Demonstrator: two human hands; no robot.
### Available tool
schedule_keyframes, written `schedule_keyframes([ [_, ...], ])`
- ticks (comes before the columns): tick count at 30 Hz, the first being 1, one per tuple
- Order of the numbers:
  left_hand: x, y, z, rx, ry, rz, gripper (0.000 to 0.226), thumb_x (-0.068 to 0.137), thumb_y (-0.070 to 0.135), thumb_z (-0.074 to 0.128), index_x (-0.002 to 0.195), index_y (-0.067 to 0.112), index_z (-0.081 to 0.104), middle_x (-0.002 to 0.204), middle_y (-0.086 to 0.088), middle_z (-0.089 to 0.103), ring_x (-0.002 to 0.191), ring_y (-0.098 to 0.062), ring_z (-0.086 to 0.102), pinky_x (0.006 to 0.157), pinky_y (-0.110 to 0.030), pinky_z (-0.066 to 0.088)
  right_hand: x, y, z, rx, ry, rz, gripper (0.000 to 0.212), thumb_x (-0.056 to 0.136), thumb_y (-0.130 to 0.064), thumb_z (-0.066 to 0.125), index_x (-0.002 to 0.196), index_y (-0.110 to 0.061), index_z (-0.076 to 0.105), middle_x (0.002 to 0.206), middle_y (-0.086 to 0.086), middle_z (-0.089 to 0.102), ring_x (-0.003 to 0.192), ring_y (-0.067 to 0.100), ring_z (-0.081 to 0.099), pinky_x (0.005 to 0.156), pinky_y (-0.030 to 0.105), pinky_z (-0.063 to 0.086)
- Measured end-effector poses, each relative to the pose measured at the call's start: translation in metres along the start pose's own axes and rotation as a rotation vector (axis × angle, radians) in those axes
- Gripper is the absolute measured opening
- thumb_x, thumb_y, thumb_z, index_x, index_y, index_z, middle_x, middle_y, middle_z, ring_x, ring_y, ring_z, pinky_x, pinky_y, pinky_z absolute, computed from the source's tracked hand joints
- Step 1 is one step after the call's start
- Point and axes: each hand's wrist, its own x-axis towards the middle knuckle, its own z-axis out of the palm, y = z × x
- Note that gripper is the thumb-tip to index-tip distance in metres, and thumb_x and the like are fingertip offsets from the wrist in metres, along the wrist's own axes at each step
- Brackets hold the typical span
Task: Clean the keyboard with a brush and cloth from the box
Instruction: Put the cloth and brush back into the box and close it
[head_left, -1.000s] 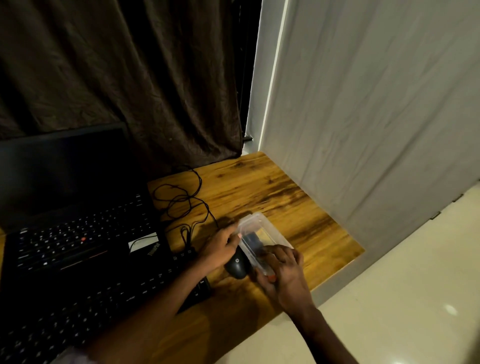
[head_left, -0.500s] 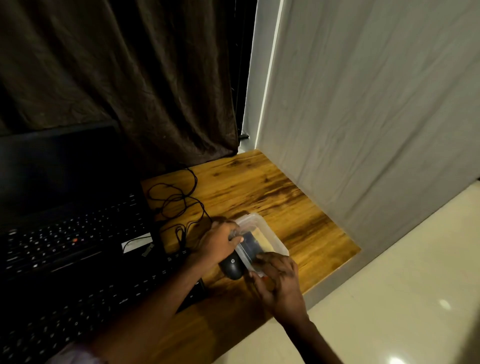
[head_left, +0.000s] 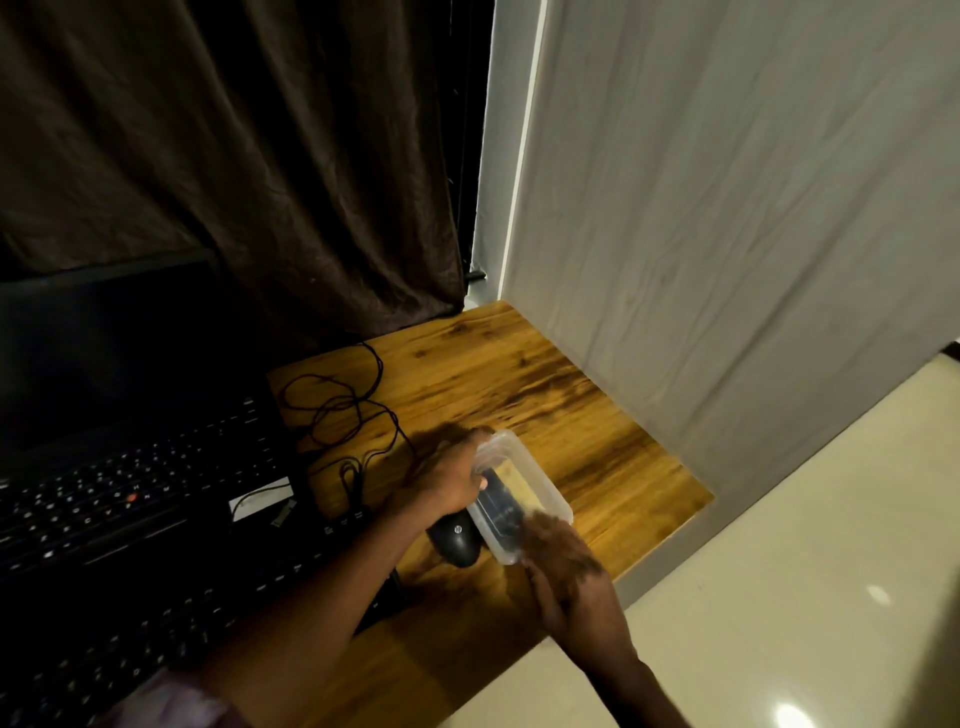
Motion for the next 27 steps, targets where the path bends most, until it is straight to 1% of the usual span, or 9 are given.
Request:
schedule_keyframes([
  [2,0.001,-0.003,0.001,0.031,-0.039,0.035,0.066,0.094,0.027,0.063,0.151,0.036,0.032,0.150,-0.007,0.041,0.137,-0.028,0.040,0.111,-0.037,0.037,0.001,0.002,-0.006,0.042,0.136,0.161,0.035,0.096,-0.015,0.060,0.131,-0.017,0.065,0.143,-0.003,0.056,0.139,0.011,0.044,0.115,0.027,0.036],
  [4,0.003,-0.006,0.001,0.033,-0.060,0.060,0.065,0.094,0.028,0.062,0.152,0.033,0.032,0.156,-0.004,0.036,0.142,-0.024,0.035,0.115,-0.037,0.033,0.004,0.004,-0.009,0.127,0.259,0.386,0.033,0.097,-0.013,0.063,0.129,-0.022,0.066,0.138,-0.011,0.058,0.131,0.007,0.050,0.106,0.026,0.043],
  [7,0.004,-0.005,-0.002,0.011,-0.057,0.058,0.065,0.093,0.027,0.065,0.151,0.032,0.036,0.153,-0.002,0.041,0.137,-0.023,0.043,0.113,-0.038,0.037,0.015,0.004,-0.008,0.414,0.214,0.634,0.025,0.097,-0.017,0.063,0.120,-0.026,0.068,0.115,-0.026,0.069,0.106,0.000,0.065,0.086,0.024,0.057],
  [11,0.007,-0.003,-0.005,-0.012,-0.043,0.073,0.057,0.091,0.027,0.068,0.144,0.033,0.048,0.140,-0.002,0.057,0.124,-0.021,0.055,0.103,-0.033,0.045,0.020,0.008,-0.011,0.620,0.158,0.839,0.015,0.098,-0.022,0.062,0.107,-0.020,0.073,0.100,-0.009,0.076,0.098,0.013,0.071,0.088,0.040,0.059],
  [15,0.009,-0.006,-0.003,-0.095,0.036,0.047,0.048,0.089,0.035,0.070,0.135,0.027,0.059,0.133,0.001,0.063,0.121,-0.015,0.059,0.100,-0.027,0.048,0.024,0.009,-0.016,0.693,0.057,1.050,0.020,0.096,-0.032,0.064,0.094,-0.017,0.076,0.086,0.001,0.077,0.091,0.025,0.072,0.084,0.043,0.060],
  [18,0.007,-0.002,0.002,-0.123,0.044,0.000,0.065,0.078,0.046,0.079,0.136,0.025,0.058,0.134,0.000,0.062,0.120,-0.016,0.059,0.098,-0.029,0.048,0.026,0.009,-0.019,0.720,0.008,1.085,0.026,0.098,-0.034,0.061,0.097,-0.011,0.073,0.083,0.011,0.076,0.076,0.025,0.072,0.082,0.044,0.061],
  [22,0.004,0.007,0.012,-0.021,-0.002,0.012,0.091,0.067,0.053,0.084,0.145,0.025,0.046,0.143,-0.002,0.051,0.129,-0.021,0.049,0.101,-0.030,0.042,0.028,0.006,-0.024,0.786,-0.038,1.120,0.030,0.100,-0.034,0.059,0.103,-0.006,0.069,0.078,0.018,0.073,0.062,0.026,0.064,0.065,0.034,0.057],
  [25,0.006,0.011,0.016,0.060,-0.009,0.010,0.099,0.068,0.054,0.082,0.150,0.023,0.036,0.152,-0.005,0.039,0.138,-0.024,0.037,0.110,-0.034,0.035,0.027,0.005,-0.026,0.795,-0.075,1.131,0.033,0.100,-0.036,0.058,0.104,-0.005,0.069,0.069,0.016,0.066,0.060,0.024,0.058,0.056,0.031,0.052],
  [27,0.008,0.015,0.016,0.079,-0.024,-0.018,0.100,0.070,0.051,0.082,0.152,0.023,0.031,0.155,-0.004,0.034,0.141,-0.024,0.032,0.112,-0.034,0.032,0.028,0.004,-0.026,0.817,-0.044,1.100,0.025,0.100,-0.031,0.058,0.110,-0.010,0.066,0.068,0.017,0.065,0.058,0.025,0.057,0.052,0.032,0.050],
])
